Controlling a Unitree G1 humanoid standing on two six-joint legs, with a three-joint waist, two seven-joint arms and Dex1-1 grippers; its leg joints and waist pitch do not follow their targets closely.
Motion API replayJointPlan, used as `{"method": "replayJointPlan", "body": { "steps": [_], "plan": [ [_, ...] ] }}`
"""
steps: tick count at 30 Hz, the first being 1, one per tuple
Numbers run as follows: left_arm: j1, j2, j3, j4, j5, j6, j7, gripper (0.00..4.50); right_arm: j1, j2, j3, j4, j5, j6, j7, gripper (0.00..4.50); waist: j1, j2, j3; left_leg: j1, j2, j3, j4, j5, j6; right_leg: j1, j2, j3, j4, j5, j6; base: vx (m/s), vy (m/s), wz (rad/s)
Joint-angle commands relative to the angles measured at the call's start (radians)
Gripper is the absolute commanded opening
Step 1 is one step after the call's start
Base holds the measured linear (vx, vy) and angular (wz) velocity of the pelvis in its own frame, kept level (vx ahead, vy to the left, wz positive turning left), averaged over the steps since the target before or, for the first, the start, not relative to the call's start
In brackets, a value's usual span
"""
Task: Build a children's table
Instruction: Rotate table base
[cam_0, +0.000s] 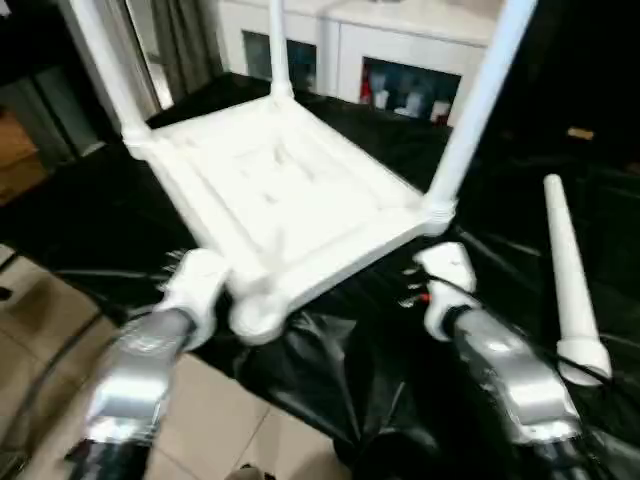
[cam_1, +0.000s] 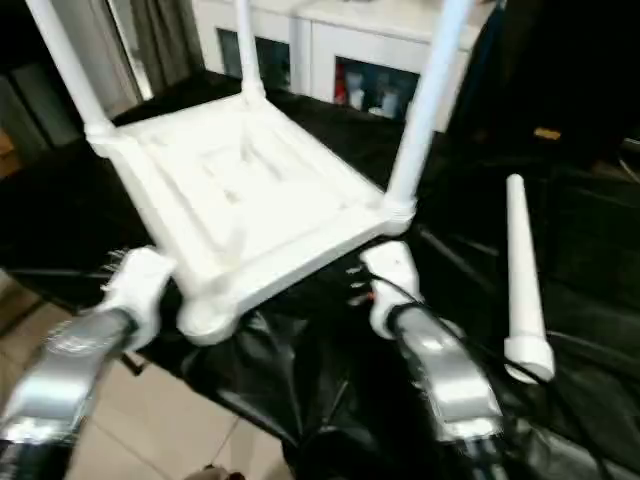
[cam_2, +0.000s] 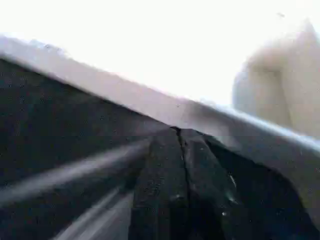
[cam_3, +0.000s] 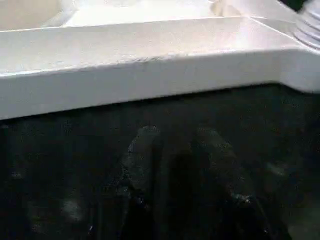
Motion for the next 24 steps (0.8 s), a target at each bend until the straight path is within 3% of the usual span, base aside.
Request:
{"method": "replayJointPlan", "body": {
  "steps": [1,2,3,4,5,6,9,10,13,14,15,16,17,18,20,21,22,24],
  "plan": [
    [-0.042,-0.061,-0.085,0.091,-0.011,-0.048,-0.035,0.05,0.030,-0.012,-0.032,-0.066,0.000,0.033,-0.017,1.24,-0.013,0.004,-0.060,0.022,0.034,-0.017,-0.083,-0.276,-0.017,0.032,-0.067,0.048,-0.093,-0.287,-0.115,0.000,0.000,0.00],
    [-0.053,-0.075,-0.095,0.106,-0.012,-0.055,-0.036,0.05,0.037,-0.015,-0.037,-0.077,-0.001,0.037,-0.019,1.24,-0.006,0.003,-0.061,0.038,0.036,-0.012,-0.077,-0.283,-0.013,0.019,-0.064,0.053,-0.102,-0.295,-0.107,0.000,0.000,0.00],
    [-0.075,-0.102,-0.112,0.141,-0.013,-0.072,-0.035,0.05,0.050,-0.018,-0.048,-0.096,-0.003,0.045,-0.026,1.24,-0.008,0.016,-0.065,0.039,0.035,-0.013,-0.075,-0.285,-0.015,0.020,-0.065,0.055,-0.098,-0.289,-0.117,0.000,0.000,0.00],
    [-0.092,-0.125,-0.127,0.173,-0.013,-0.090,-0.036,0.05,0.057,-0.020,-0.057,-0.109,-0.004,0.052,-0.033,1.24,-0.012,0.017,-0.065,0.031,0.035,-0.014,-0.077,-0.279,-0.014,0.028,-0.067,0.054,-0.097,-0.291,-0.121,0.000,0.000,0.00],
    [-0.108,-0.143,-0.140,0.206,-0.012,-0.108,-0.034,0.05,0.062,-0.021,-0.067,-0.120,-0.005,0.058,-0.042,1.24,-0.012,0.010,-0.065,0.029,0.033,-0.012,-0.077,-0.273,-0.010,0.029,-0.064,0.054,-0.102,-0.291,-0.116,0.000,0.000,0.00],
    [-0.123,-0.160,-0.150,0.237,-0.011,-0.126,-0.030,0.05,0.064,-0.021,-0.076,-0.127,-0.005,0.062,-0.051,1.24,-0.012,0.019,-0.068,0.028,0.032,-0.014,-0.075,-0.261,-0.005,0.030,-0.064,0.056,-0.097,-0.278,-0.115,0.000,0.000,0.00],
    [-0.173,-0.221,-0.177,0.327,-0.014,-0.191,-0.018,0.05,0.056,-0.023,-0.115,-0.170,0.003,0.098,-0.086,1.24,-0.018,0.018,-0.073,0.021,0.029,-0.016,-0.073,-0.243,0.010,0.039,-0.066,0.055,-0.099,-0.276,-0.107,0.000,0.000,0.00],
    [-0.176,-0.224,-0.180,0.328,-0.015,-0.194,-0.021,0.05,0.053,-0.023,-0.119,-0.174,0.002,0.104,-0.091,1.24,-0.022,0.026,-0.075,0.017,0.029,-0.017,-0.073,-0.233,0.014,0.040,-0.066,0.054,-0.097,-0.260,-0.111,0.000,0.000,0.00],
    [-0.170,-0.210,-0.194,0.272,-0.020,-0.193,-0.042,0.05,0.022,-0.030,-0.142,-0.210,-0.003,0.184,-0.112,1.24,-0.037,0.023,-0.081,0.008,0.026,-0.020,-0.068,-0.187,0.033,0.050,-0.066,0.049,-0.088,-0.190,-0.139,0.000,0.000,0.00],
    [-0.153,-0.186,-0.195,0.208,-0.024,-0.194,-0.059,0.05,-0.001,-0.040,-0.163,-0.216,0.028,0.214,-0.092,1.24,-0.044,0.015,-0.082,0.002,0.025,-0.020,-0.067,-0.158,0.048,0.057,-0.067,0.048,-0.084,-0.162,-0.147,0.000,0.000,0.00],
    [-0.153,-0.186,-0.195,0.208,-0.024,-0.194,-0.059,0.05,-0.001,-0.040,-0.163,-0.216,0.029,0.214,-0.092,1.24,-0.045,0.020,-0.083,0.002,0.025,-0.021,-0.065,-0.150,0.055,0.057,-0.070,0.048,-0.082,-0.155,-0.154,0.000,0.000,0.00],
    [-0.131,-0.161,-0.186,0.136,-0.028,-0.207,-0.063,0.02,-0.033,-0.047,-0.196,-0.209,0.060,0.229,-0.085,1.40,-0.052,0.011,-0.083,0.000,0.024,-0.019,-0.063,-0.144,0.068,0.058,-0.071,0.047,-0.084,-0.155,-0.164,0.000,0.000,0.00],
    [-0.117,-0.151,-0.174,0.090,-0.040,-0.211,-0.070,0.00,-0.054,-0.055,-0.211,-0.194,0.065,0.238,-0.088,1.50,-0.055,0.015,-0.083,-0.004,0.025,-0.020,-0.063,-0.129,0.076,0.060,-0.070,0.044,-0.082,-0.158,-0.170,0.000,0.000,0.00],
    [-0.101,-0.142,-0.155,0.036,-0.061,-0.208,-0.084,0.00,-0.085,-0.067,-0.226,-0.171,0.066,0.253,-0.097,1.57,-0.055,0.019,-0.083,0.001,0.026,-0.021,-0.062,-0.129,0.076,0.058,-0.070,0.043,-0.080,-0.162,-0.176,0.000,0.000,0.00],
    [-0.074,-0.126,-0.130,-0.050,-0.089,-0.194,-0.105,0.00,-0.138,-0.091,-0.249,-0.119,0.055,0.280,-0.118,1.61,-0.057,0.008,-0.081,0.006,0.028,-0.016,-0.060,-0.122,0.078,0.053,-0.067,0.043,-0.081,-0.175,-0.198,0.000,0.000,0.00],
    [-0.069,-0.122,-0.126,-0.066,-0.093,-0.191,-0.109,0.00,-0.149,-0.096,-0.253,-0.108,0.052,0.284,-0.123,1.84,-0.053,0.014,-0.082,0.010,0.030,-0.016,-0.059,-0.122,0.074,0.051,-0.068,0.044,-0.078,-0.178,-0.203,0.000,0.000,0.00],
    [-0.058,-0.109,-0.120,-0.105,-0.108,-0.173,-0.125,0.00,-0.179,-0.109,-0.266,-0.076,0.048,0.302,-0.132,1.95,-0.050,0.009,-0.080,0.012,0.029,-0.014,-0.059,-0.125,0.072,0.050,-0.066,0.044,-0.078,-0.189,-0.199,0.000,0.000,0.00],
    [-0.031,-0.064,-0.113,-0.199,-0.137,-0.133,-0.173,0.21,-0.259,-0.145,-0.306,0.013,0.052,0.370,-0.144,2.00,-0.048,0.008,-0.080,0.012,0.027,-0.014,-0.059,-0.114,0.065,0.050,-0.064,0.043,-0.075,-0.188,-0.197,0.000,0.000,0.00]
  ]
}}
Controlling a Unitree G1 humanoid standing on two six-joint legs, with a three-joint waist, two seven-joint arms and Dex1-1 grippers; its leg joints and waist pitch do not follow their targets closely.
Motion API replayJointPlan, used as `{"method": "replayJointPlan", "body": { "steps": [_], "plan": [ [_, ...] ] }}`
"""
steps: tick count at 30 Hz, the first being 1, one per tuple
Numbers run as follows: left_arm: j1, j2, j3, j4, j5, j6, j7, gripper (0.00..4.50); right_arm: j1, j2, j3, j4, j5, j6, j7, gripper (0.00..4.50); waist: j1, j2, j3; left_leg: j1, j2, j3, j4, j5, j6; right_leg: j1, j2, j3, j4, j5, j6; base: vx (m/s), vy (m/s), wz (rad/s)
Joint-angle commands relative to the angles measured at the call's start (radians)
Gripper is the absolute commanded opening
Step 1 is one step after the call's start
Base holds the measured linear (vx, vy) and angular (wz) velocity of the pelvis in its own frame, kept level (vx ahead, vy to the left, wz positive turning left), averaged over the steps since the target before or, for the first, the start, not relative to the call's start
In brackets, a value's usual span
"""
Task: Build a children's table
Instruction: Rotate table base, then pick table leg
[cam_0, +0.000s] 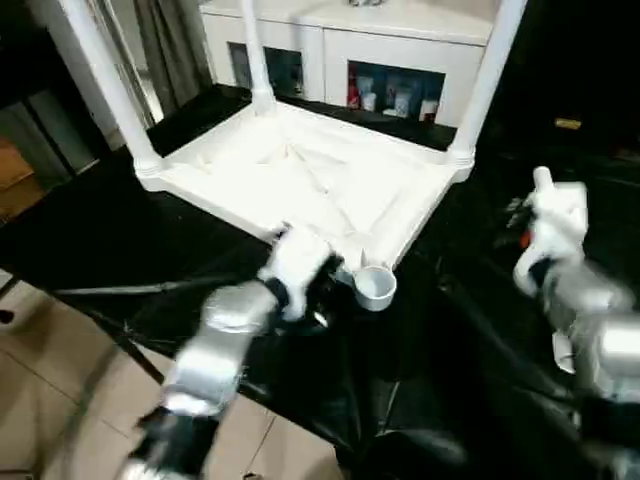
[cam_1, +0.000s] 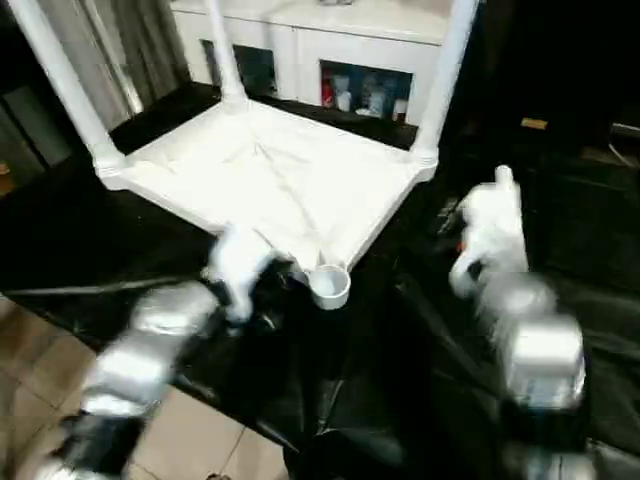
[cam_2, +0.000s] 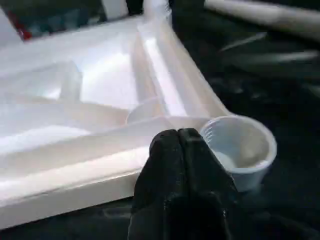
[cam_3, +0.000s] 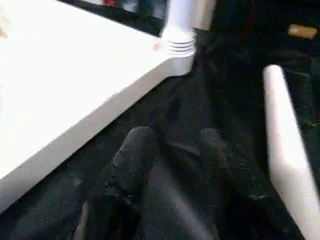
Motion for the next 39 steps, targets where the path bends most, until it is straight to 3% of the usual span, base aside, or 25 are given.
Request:
{"method": "replayJointPlan", "body": {
  "steps": [1,2,4,5,6,8,9,13,15,17,20,22,23,26,27,29,30,33,34,35,39],
  "plan": [
    [0.018,0.026,0.020,-0.072,-0.048,0.062,-0.051,0.34,-0.037,-0.024,-0.041,0.075,0.015,0.062,-0.009,2.02,0.005,-0.029,-0.066,0.017,0.032,-0.010,-0.057,-0.111,0.053,0.048,-0.064,0.034,-0.068,-0.176,-0.205,0.000,0.000,0.00],
    [0.020,0.034,0.028,-0.093,-0.069,0.087,-0.066,0.42,-0.053,-0.032,-0.051,0.100,0.021,0.072,-0.006,2.27,0.009,-0.023,-0.065,0.021,0.032,-0.007,-0.055,-0.113,0.050,0.042,-0.061,0.035,-0.071,-0.172,-0.205,0.000,0.000,0.00],
    [0.022,0.068,0.033,-0.128,-0.094,0.118,-0.096,0.45,-0.088,-0.065,-0.057,0.167,0.032,0.101,0.017,2.37,0.014,-0.033,-0.065,0.017,0.031,-0.007,-0.056,-0.105,0.048,0.047,-0.060,0.035,-0.068,-0.156,-0.201,0.000,0.000,0.00],
    [0.023,0.088,0.029,-0.140,-0.097,0.126,-0.113,0.67,-0.099,-0.080,-0.054,0.194,0.033,0.106,0.028,2.53,0.019,-0.034,-0.067,0.017,0.031,-0.009,-0.055,-0.098,0.050,0.049,-0.064,0.034,-0.062,-0.144,-0.204,0.000,0.000,0.00],
    [0.024,0.107,0.026,-0.152,-0.100,0.136,-0.132,0.67,-0.107,-0.098,-0.044,0.219,0.033,0.108,0.049,2.53,0.018,-0.047,-0.066,0.015,0.031,-0.007,-0.055,-0.099,0.052,0.049,-0.063,0.034,-0.064,-0.149,-0.205,0.000,0.000,0.00],
    [0.026,0.120,0.025,-0.161,-0.103,0.145,-0.143,0.84,-0.114,-0.111,-0.037,0.237,0.032,0.108,0.063,2.74,0.023,-0.040,-0.063,0.017,0.031,-0.004,-0.053,-0.108,0.047,0.046,-0.064,0.036,-0.066,-0.171,-0.204,0.000,0.000,0.00],
    [0.027,0.133,0.023,-0.172,-0.106,0.152,-0.155,0.84,-0.120,-0.124,-0.032,0.257,0.031,0.110,0.076,2.74,0.023,-0.054,-0.063,0.017,0.031,-0.003,-0.054,-0.108,0.048,0.047,-0.064,0.035,-0.067,-0.175,-0.202,0.000,0.000,0.00],
    [0.049,0.170,0.040,-0.240,-0.136,0.192,-0.172,1.22,-0.154,-0.175,-0.028,0.347,0.017,0.100,0.097,3.13,0.030,-0.053,-0.062,0.019,0.033,-0.003,-0.052,-0.105,0.039,0.045,-0.067,0.035,-0.063,-0.191,-0.202,0.000,0.000,0.00],
    [0.060,0.184,0.046,-0.268,-0.152,0.219,-0.173,1.30,-0.170,-0.197,-0.035,0.387,0.015,0.101,0.102,3.39,0.028,-0.064,-0.061,0.017,0.031,-0.002,-0.053,-0.110,0.039,0.047,-0.065,0.034,-0.063,-0.195,-0.199,0.000,0.000,0.00],
    [0.063,0.188,0.047,-0.278,-0.158,0.230,-0.173,1.42,-0.176,-0.206,-0.035,0.401,0.013,0.102,0.102,3.49,0.031,-0.059,-0.061,0.019,0.031,-0.002,-0.052,-0.114,0.037,0.044,-0.065,0.035,-0.064,-0.203,-0.199,0.000,0.000,0.00],
    [0.066,0.195,0.042,-0.293,-0.163,0.236,-0.168,1.68,-0.182,-0.246,-0.011,0.445,0.002,0.126,0.119,3.83,0.033,-0.065,-0.060,0.019,0.031,-0.002,-0.052,-0.114,0.031,0.047,-0.062,0.033,-0.062,-0.187,-0.205,0.000,0.000,0.00],
    [0.065,0.198,0.040,-0.296,-0.164,0.239,-0.168,1.68,-0.185,-0.254,-0.003,0.458,-0.001,0.130,0.126,3.83,0.034,-0.066,-0.061,0.020,0.031,-0.001,-0.050,-0.113,0.032,0.046,-0.063,0.035,-0.062,-0.177,-0.209,0.000,0.000,0.00],
    [0.063,0.201,0.035,-0.290,-0.147,0.220,-0.157,2.02,-0.176,-0.271,0.021,0.472,-0.012,0.146,0.141,3.89,0.034,-0.070,-0.061,0.018,0.030,-0.001,-0.050,-0.112,0.034,0.047,-0.062,0.034,-0.061,-0.176,-0.208,0.000,0.000,0.00],
    [0.062,0.206,0.026,-0.291,-0.134,0.207,-0.145,2.08,-0.165,-0.291,0.050,0.509,-0.006,0.178,0.191,3.89,0.035,-0.071,-0.061,0.016,0.030,-0.001,-0.048,-0.102,0.043,0.050,-0.064,0.035,-0.060,-0.167,-0.214,0.000,0.000,0.00],
    [0.062,0.207,0.022,-0.292,-0.134,0.206,-0.144,2.08,-0.164,-0.293,0.053,0.537,-0.005,0.186,0.199,3.89,0.034,-0.079,-0.063,0.015,0.031,0.000,-0.047,-0.098,0.045,0.051,-0.063,0.034,-0.059,-0.164,-0.215,0.000,0.000,0.00],
    [0.062,0.209,0.019,-0.295,-0.136,0.208,-0.142,2.08,-0.166,-0.295,0.055,0.561,-0.005,0.189,0.203,3.89,0.036,-0.076,-0.062,0.016,0.031,0.000,-0.047,-0.093,0.048,0.050,-0.065,0.034,-0.059,-0.164,-0.221,0.000,0.000,0.00],
    [0.064,0.211,0.013,-0.298,-0.136,0.209,-0.141,2.08,-0.168,-0.297,0.056,0.592,-0.011,0.192,0.200,3.89,0.033,-0.087,-0.062,0.014,0.031,0.001,-0.047,-0.094,0.048,0.050,-0.063,0.034,-0.060,-0.168,-0.220,0.000,0.000,0.00],
    [0.069,0.212,0.007,-0.306,-0.139,0.214,-0.141,2.08,-0.170,-0.302,0.058,0.628,-0.015,0.195,0.201,3.89,0.035,-0.083,-0.062,0.017,0.033,0.001,-0.046,-0.093,0.045,0.048,-0.065,0.034,-0.059,-0.174,-0.222,0.000,0.000,0.00],
    [0.078,0.218,-0.005,-0.322,-0.142,0.225,-0.143,2.08,-0.172,-0.307,0.064,0.670,-0.018,0.201,0.206,3.89,0.033,-0.093,-0.062,0.016,0.034,0.001,-0.046,-0.094,0.045,0.049,-0.064,0.033,-0.058,-0.175,-0.221,0.000,0.000,0.00],
    [0.084,0.221,-0.011,-0.331,-0.146,0.231,-0.144,2.05,-0.174,-0.312,0.069,0.696,-0.015,0.203,0.214,3.58,0.033,-0.091,-0.062,0.017,0.034,0.001,-0.046,-0.096,0.044,0.048,-0.065,0.033,-0.058,-0.175,-0.224,0.000,0.000,0.00],
    [0.088,0.224,-0.016,-0.337,-0.150,0.236,-0.144,2.05,-0.174,-0.317,0.072,0.729,-0.009,0.198,0.231,3.33,0.033,-0.095,-0.060,0.019,0.035,0.002,-0.047,-0.124,0.034,0.045,-0.065,0.033,-0.061,-0.206,-0.213,0.000,0.000,0.00]
  ]
}}
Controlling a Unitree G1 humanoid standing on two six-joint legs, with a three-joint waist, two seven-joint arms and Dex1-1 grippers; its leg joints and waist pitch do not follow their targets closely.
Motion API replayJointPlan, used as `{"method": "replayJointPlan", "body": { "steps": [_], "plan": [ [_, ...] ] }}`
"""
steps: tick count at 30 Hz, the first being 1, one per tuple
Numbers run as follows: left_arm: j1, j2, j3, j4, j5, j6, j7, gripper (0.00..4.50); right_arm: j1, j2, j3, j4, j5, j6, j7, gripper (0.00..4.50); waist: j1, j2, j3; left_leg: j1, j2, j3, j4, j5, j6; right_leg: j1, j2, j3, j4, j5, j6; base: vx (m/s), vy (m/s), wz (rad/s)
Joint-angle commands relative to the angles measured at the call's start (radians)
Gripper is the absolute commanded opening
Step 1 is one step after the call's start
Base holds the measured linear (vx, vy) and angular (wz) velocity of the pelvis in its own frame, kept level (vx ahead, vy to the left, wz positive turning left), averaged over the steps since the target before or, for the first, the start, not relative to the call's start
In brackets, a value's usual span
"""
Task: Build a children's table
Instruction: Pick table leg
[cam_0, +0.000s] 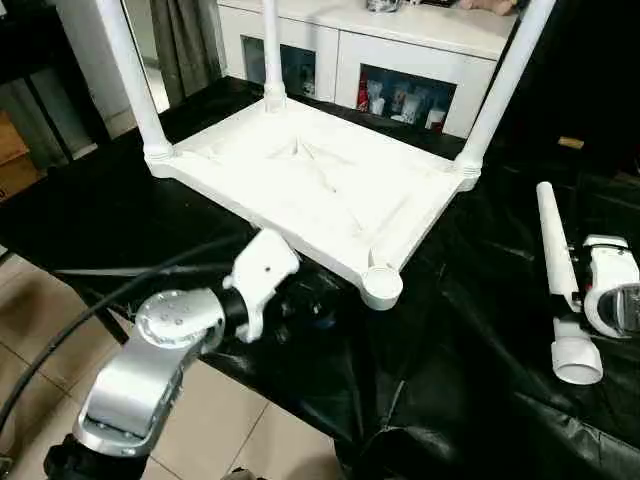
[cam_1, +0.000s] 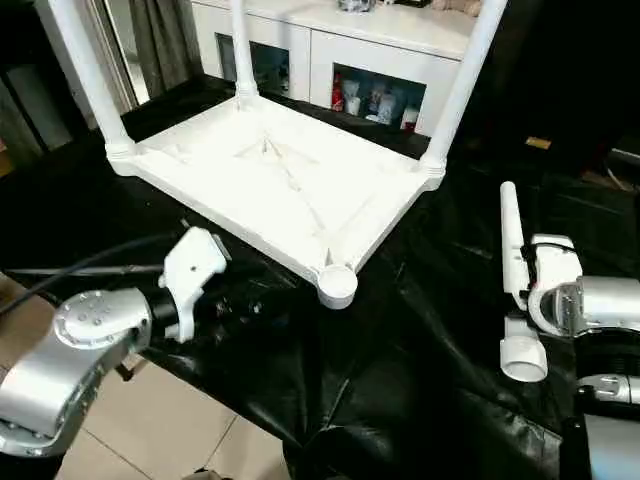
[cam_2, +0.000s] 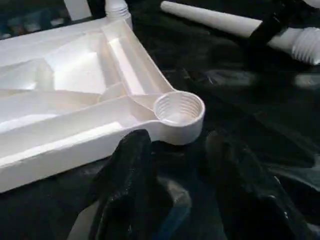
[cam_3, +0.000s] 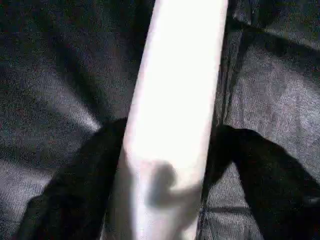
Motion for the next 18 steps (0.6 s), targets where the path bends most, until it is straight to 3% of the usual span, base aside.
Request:
{"method": "replayJointPlan", "body": {
  "steps": [1,4,14,18],
  "plan": [
    [0.004,0.012,-0.008,-0.023,-0.003,0.011,0.005,2.05,-0.009,-0.020,0.009,0.037,0.001,0.006,0.018,3.33,0.004,-0.025,-0.066,0.018,0.032,-0.003,-0.058,-0.130,0.029,0.044,-0.063,0.033,-0.074,-0.213,-0.209,0.000,0.000,0.00],
    [0.002,0.014,-0.011,-0.024,-0.004,0.010,0.007,2.05,-0.011,-0.024,0.014,0.068,0.002,0.003,0.047,3.09,0.003,-0.031,-0.066,0.020,0.032,-0.001,-0.057,-0.148,0.019,0.042,-0.062,0.032,-0.076,-0.232,-0.203,0.000,0.000,0.00],
    [-0.017,0.032,-0.027,-0.037,-0.024,0.015,-0.009,2.05,0.003,-0.035,0.022,0.153,0.009,-0.023,0.096,2.18,0.005,-0.030,-0.067,0.021,0.035,-0.002,-0.057,-0.148,0.009,0.043,-0.062,0.032,-0.072,-0.190,-0.223,0.000,0.000,0.00],
    [-0.018,0.025,-0.024,-0.039,-0.039,0.030,-0.006,2.46,0.009,-0.034,-0.018,0.184,0.023,-0.034,0.085,1.92,0.006,-0.029,-0.066,0.022,0.035,-0.002,-0.057,-0.162,0.001,0.044,-0.062,0.032,-0.073,-0.200,-0.224,0.000,0.000,0.00]
  ]
}}
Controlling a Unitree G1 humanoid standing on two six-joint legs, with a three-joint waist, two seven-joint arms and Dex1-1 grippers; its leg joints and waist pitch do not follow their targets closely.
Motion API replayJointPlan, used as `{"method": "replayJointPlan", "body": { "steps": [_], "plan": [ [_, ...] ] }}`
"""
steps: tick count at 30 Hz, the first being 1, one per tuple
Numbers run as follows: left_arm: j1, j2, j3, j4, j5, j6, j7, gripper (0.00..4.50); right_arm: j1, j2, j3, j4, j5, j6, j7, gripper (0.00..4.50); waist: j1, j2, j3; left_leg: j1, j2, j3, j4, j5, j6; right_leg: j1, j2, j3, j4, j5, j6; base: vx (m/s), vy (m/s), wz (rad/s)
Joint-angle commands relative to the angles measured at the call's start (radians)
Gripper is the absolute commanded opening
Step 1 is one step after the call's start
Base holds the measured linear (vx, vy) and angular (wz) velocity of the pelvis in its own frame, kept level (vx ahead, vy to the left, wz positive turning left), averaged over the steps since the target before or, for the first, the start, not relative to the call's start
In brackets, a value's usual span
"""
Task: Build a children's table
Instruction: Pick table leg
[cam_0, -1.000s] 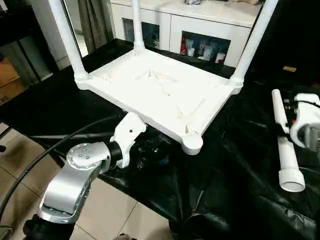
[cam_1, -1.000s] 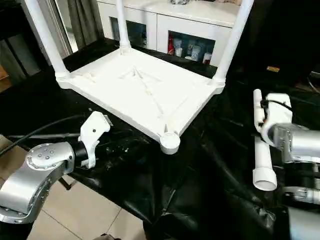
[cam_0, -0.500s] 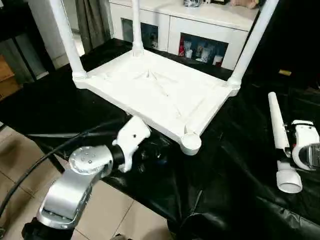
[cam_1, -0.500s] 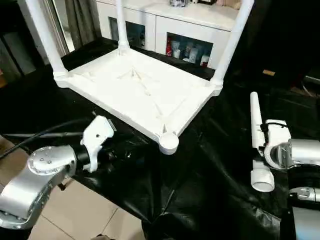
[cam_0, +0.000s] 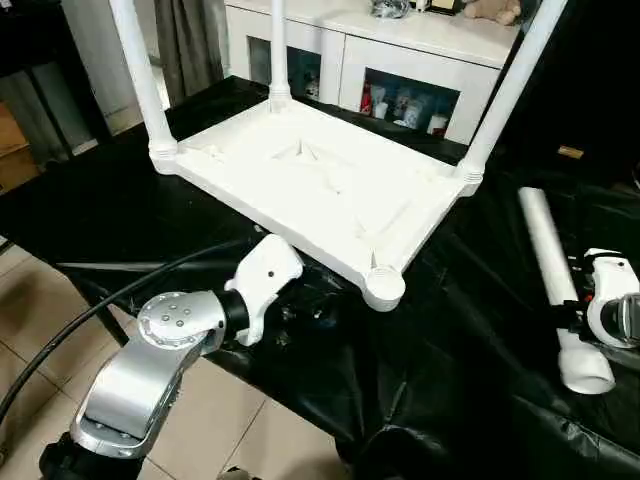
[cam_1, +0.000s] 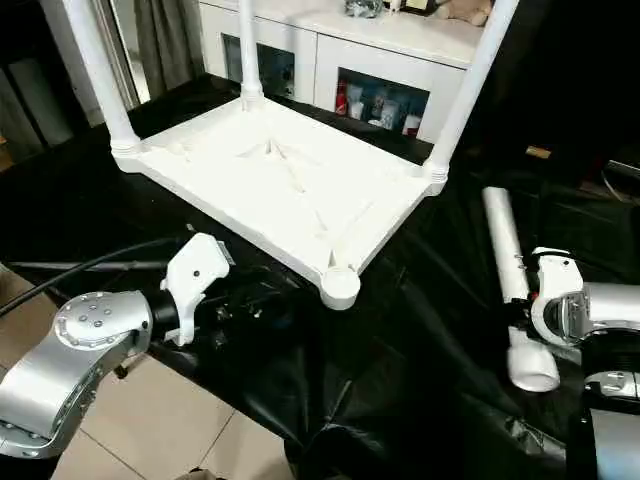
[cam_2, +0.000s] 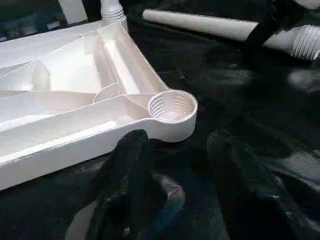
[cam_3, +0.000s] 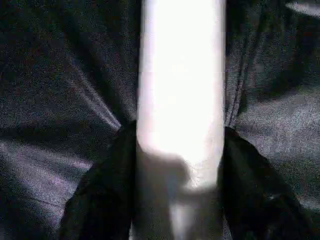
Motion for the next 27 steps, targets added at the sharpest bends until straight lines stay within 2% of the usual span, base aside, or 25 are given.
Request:
{"method": "replayJointPlan", "body": {
  "steps": [1,2,3,7,8,9,10,11,12,13,14,15,16,17,18,19,20,21,22,23,24,26,27],
  "plan": [
    [-0.016,-0.007,0.001,-0.008,-0.017,0.017,0.009,2.46,0.028,-0.005,-0.021,0.047,0.008,0.008,-0.011,1.92,0.000,-0.009,-0.065,0.021,0.032,-0.004,-0.061,-0.166,-0.002,0.040,-0.061,0.033,-0.074,-0.202,-0.221,0.000,0.000,0.00],
    [-0.020,-0.009,0.004,-0.003,-0.015,0.015,0.014,2.76,0.029,-0.005,-0.029,0.048,0.014,0.010,-0.011,1.86,0.000,-0.011,-0.065,0.022,0.032,-0.004,-0.061,-0.175,-0.003,0.040,-0.061,0.033,-0.076,-0.210,-0.218,0.000,0.000,0.00],
    [-0.023,-0.014,0.007,0.004,-0.013,0.011,0.021,2.85,0.031,-0.005,-0.035,0.047,0.017,0.010,-0.016,1.85,0.000,-0.010,-0.065,0.022,0.032,-0.004,-0.061,-0.177,-0.004,0.040,-0.062,0.033,-0.076,-0.213,-0.217,0.000,0.000,0.00],
    [-0.037,-0.047,0.028,0.030,-0.020,-0.014,0.057,2.89,0.043,-0.012,-0.079,0.031,0.039,-0.008,-0.032,1.84,0.003,-0.011,-0.065,0.024,0.031,-0.003,-0.060,-0.187,-0.006,0.039,-0.061,0.034,-0.080,-0.226,-0.209,0.000,0.000,0.00],
    [-0.038,-0.054,0.033,0.033,-0.023,-0.018,0.063,3.19,0.045,-0.012,-0.089,0.023,0.044,-0.012,-0.035,1.84,0.005,-0.012,-0.066,0.022,0.032,-0.005,-0.061,-0.183,-0.006,0.042,-0.061,0.032,-0.078,-0.225,-0.205,0.000,0.000,0.00],
    [-0.052,-0.084,0.054,0.045,-0.041,-0.022,0.083,3.25,0.055,-0.003,-0.169,-0.034,0.107,-0.071,-0.017,1.84,0.008,-0.002,-0.066,0.023,0.032,-0.006,-0.062,-0.188,-0.009,0.042,-0.062,0.032,-0.077,-0.224,-0.202,0.000,0.000,0.00],
    [-0.054,-0.088,0.060,0.046,-0.046,-0.022,0.086,3.25,0.059,0.000,-0.187,-0.051,0.122,-0.085,-0.012,1.84,0.009,-0.004,-0.068,0.024,0.032,-0.005,-0.060,-0.189,-0.008,0.042,-0.061,0.033,-0.078,-0.210,-0.200,0.000,0.000,0.00],
    [-0.059,-0.099,0.071,0.051,-0.057,-0.025,0.094,3.28,0.071,0.014,-0.232,-0.100,0.163,-0.109,0.010,1.84,0.009,-0.006,-0.068,0.022,0.032,-0.006,-0.062,-0.186,-0.005,0.044,-0.061,0.032,-0.078,-0.204,-0.199,0.000,0.000,0.00],
    [-0.059,-0.099,0.071,0.051,-0.057,-0.025,0.094,3.42,0.071,0.014,-0.232,-0.100,0.163,-0.109,0.010,1.84,0.011,0.000,-0.068,0.021,0.031,-0.006,-0.062,-0.188,0.000,0.044,-0.062,0.032,-0.080,-0.197,-0.197,0.000,0.000,0.00],
    [-0.067,-0.112,0.079,0.057,-0.074,-0.029,0.098,3.42,0.088,0.036,-0.280,-0.167,0.218,-0.120,0.051,1.84,0.014,0.022,-0.069,0.022,0.030,-0.011,-0.062,-0.192,0.001,0.044,-0.061,0.030,-0.074,-0.194,-0.202,0.000,0.000,0.00],
    [-0.086,-0.143,0.097,0.069,-0.108,-0.028,0.103,3.67,0.132,0.083,-0.342,-0.304,0.320,-0.151,0.149,1.84,0.010,0.013,-0.067,0.015,0.028,-0.008,-0.063,-0.196,0.018,0.051,-0.061,0.032,-0.078,-0.183,-0.193,0.000,0.000,0.00],
    [-0.100,-0.165,0.110,0.078,-0.131,-0.021,0.104,3.68,0.162,0.111,-0.368,-0.385,0.385,-0.163,0.218,1.84,0.013,0.013,-0.068,0.018,0.031,-0.009,-0.064,-0.198,0.024,0.049,-0.063,0.031,-0.080,-0.186,-0.191,0.000,0.000,0.00],
    [-0.123,-0.190,0.122,0.090,-0.159,-0.009,0.102,3.68,0.194,0.145,-0.396,-0.476,0.464,-0.162,0.291,1.84,0.015,0.022,-0.072,0.017,0.031,-0.013,-0.064,-0.188,0.039,0.050,-0.065,0.029,-0.076,-0.186,-0.192,0.000,0.000,0.00],
    [-0.137,-0.204,0.131,0.099,-0.176,-0.002,0.101,3.74,0.214,0.166,-0.411,-0.531,0.515,-0.157,0.331,1.84,0.015,0.025,-0.070,0.016,0.029,-0.008,-0.063,-0.187,0.051,0.048,-0.061,0.031,-0.084,-0.185,-0.188,0.000,0.000,0.00],
    [-0.148,-0.212,0.139,0.105,-0.192,0.005,0.098,3.88,0.229,0.181,-0.416,-0.571,0.546,-0.153,0.350,1.84,0.019,0.028,-0.074,0.016,0.033,-0.012,-0.062,-0.164,0.065,0.051,-0.065,0.030,-0.076,-0.163,-0.203,0.000,0.000,0.00],
    [-0.156,-0.222,0.145,0.110,-0.204,0.014,0.097,4.11,0.236,0.190,-0.420,-0.588,0.563,-0.153,0.361,1.84,0.023,0.030,-0.075,0.014,0.032,-0.011,-0.059,-0.138,0.071,0.049,-0.064,0.029,-0.075,-0.154,-0.214,0.000,0.000,0.00],
    [-0.185,-0.254,0.165,0.127,-0.249,0.040,0.096,4.11,0.259,0.218,-0.423,-0.641,0.613,-0.147,0.385,1.84,0.028,0.039,-0.073,0.015,0.030,-0.009,-0.058,-0.129,0.070,0.044,-0.063,0.029,-0.077,-0.167,-0.222,0.000,0.000,0.00],
    [-0.185,-0.254,0.165,0.127,-0.249,0.040,0.096,4.13,0.259,0.218,-0.423,-0.641,0.613,-0.147,0.385,1.84,0.027,0.036,-0.071,0.015,0.029,-0.006,-0.058,-0.138,0.072,0.043,-0.061,0.029,-0.083,-0.187,-0.218,0.000,0.000,0.00],
    [-0.230,-0.303,0.196,0.154,-0.317,0.080,0.100,4.33,0.285,0.257,-0.420,-0.705,0.674,-0.139,0.417,1.84,0.028,0.036,-0.073,0.015,0.028,-0.007,-0.059,-0.147,0.068,0.044,-0.063,0.027,-0.084,-0.227,-0.213,0.000,0.000,0.00],
    [-0.263,-0.327,0.212,0.178,-0.340,0.090,0.109,4.44,0.294,0.275,-0.410,-0.731,0.700,-0.127,0.431,1.84,0.033,0.040,-0.072,0.018,0.025,-0.003,-0.056,-0.153,0.065,0.039,-0.063,0.029,-0.089,-0.252,-0.204,0.000,0.000,0.00],
    [-0.285,-0.341,0.222,0.195,-0.355,0.095,0.116,4.49,0.304,0.290,-0.407,-0.756,0.718,-0.118,0.436,1.84,0.035,0.033,-0.073,0.018,0.027,-0.006,-0.059,-0.161,0.062,0.040,-0.064,0.026,-0.092,-0.292,-0.193,0.000,0.000,0.00],
    [-0.319,-0.364,0.242,0.225,-0.378,0.104,0.129,4.50,0.312,0.305,-0.393,-0.782,0.736,-0.107,0.446,1.84,0.040,0.037,-0.074,0.018,0.030,-0.014,-0.063,-0.160,0.048,0.039,-0.066,0.022,-0.093,-0.326,-0.170,0.000,0.000,0.00],
    [-0.341,-0.379,0.256,0.246,-0.394,0.111,0.138,4.50,0.317,0.316,-0.383,-0.800,0.748,-0.099,0.453,1.84,0.037,0.033,-0.073,0.016,0.029,-0.012,-0.064,-0.162,0.045,0.039,-0.065,0.023,-0.094,-0.328,-0.168,0.000,0.000,0.00]
  ]
}}
